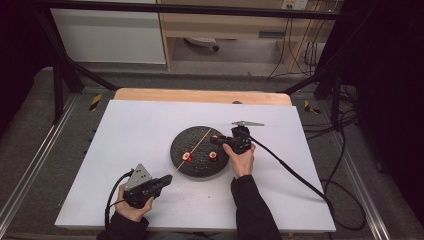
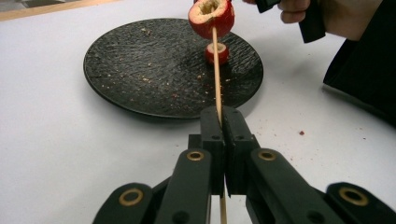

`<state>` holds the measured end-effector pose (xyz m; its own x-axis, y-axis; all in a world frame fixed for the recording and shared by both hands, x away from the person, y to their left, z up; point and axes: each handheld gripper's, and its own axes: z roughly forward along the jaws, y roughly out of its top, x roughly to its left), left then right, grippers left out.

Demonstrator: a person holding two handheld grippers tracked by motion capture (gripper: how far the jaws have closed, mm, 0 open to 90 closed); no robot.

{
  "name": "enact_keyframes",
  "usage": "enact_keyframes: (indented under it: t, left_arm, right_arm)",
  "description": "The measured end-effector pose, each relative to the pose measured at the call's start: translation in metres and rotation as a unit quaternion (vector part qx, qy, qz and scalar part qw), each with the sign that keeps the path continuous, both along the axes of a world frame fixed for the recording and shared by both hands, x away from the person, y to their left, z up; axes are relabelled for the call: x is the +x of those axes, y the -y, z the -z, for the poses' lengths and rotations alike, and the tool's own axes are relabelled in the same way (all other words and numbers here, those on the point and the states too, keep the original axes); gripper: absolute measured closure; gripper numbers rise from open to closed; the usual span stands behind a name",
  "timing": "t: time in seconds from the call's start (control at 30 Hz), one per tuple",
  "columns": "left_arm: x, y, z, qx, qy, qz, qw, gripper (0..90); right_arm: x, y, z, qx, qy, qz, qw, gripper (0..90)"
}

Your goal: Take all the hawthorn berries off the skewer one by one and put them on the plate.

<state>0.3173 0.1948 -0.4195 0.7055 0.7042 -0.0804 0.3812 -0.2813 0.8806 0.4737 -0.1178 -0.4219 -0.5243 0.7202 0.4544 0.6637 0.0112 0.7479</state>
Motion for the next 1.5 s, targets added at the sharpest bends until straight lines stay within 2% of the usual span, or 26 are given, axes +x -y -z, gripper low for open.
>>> enact_keyframes:
  t: [0.27,0.53,0.73,0.93,1.13,1.2,1.3,1.5]
  left_arm:
    - [0.002,0.000,0.002,0.007,-0.001,-0.006,1.0000,88.0]
    - [0.005,0.000,0.005,0.010,-0.002,-0.017,0.9998,88.0]
    - [0.005,0.000,0.006,0.010,-0.003,-0.017,0.9998,88.0]
    - [0.005,0.001,0.006,0.014,-0.003,-0.016,0.9998,88.0]
    - [0.005,0.002,0.006,0.016,-0.003,-0.016,0.9997,88.0]
    - [0.005,0.002,0.007,0.016,-0.004,-0.016,0.9997,88.0]
    - [0.005,0.004,0.007,0.017,-0.004,-0.016,0.9997,88.0]
    - [0.005,0.006,0.007,0.020,-0.005,-0.013,0.9997,87.9]
  right_arm:
    - [0.004,-0.006,0.017,-0.020,-0.010,-0.001,0.9997,62.9]
    - [0.006,-0.009,0.027,-0.042,-0.015,-0.002,0.9990,62.7]
    - [0.006,-0.009,0.028,-0.051,-0.004,-0.003,0.9987,60.2]
    - [-0.003,-0.004,0.009,-0.044,0.025,-0.010,0.9987,49.0]
    - [-0.027,0.001,-0.013,-0.019,0.054,-0.034,0.9978,26.1]
    - [-0.035,0.001,-0.016,-0.015,0.058,-0.042,0.9973,18.1]
    - [-0.045,-0.001,-0.016,-0.012,0.059,-0.054,0.9968,10.6]
    - [-0.060,-0.007,-0.014,0.007,0.056,-0.070,0.9959,7.3]
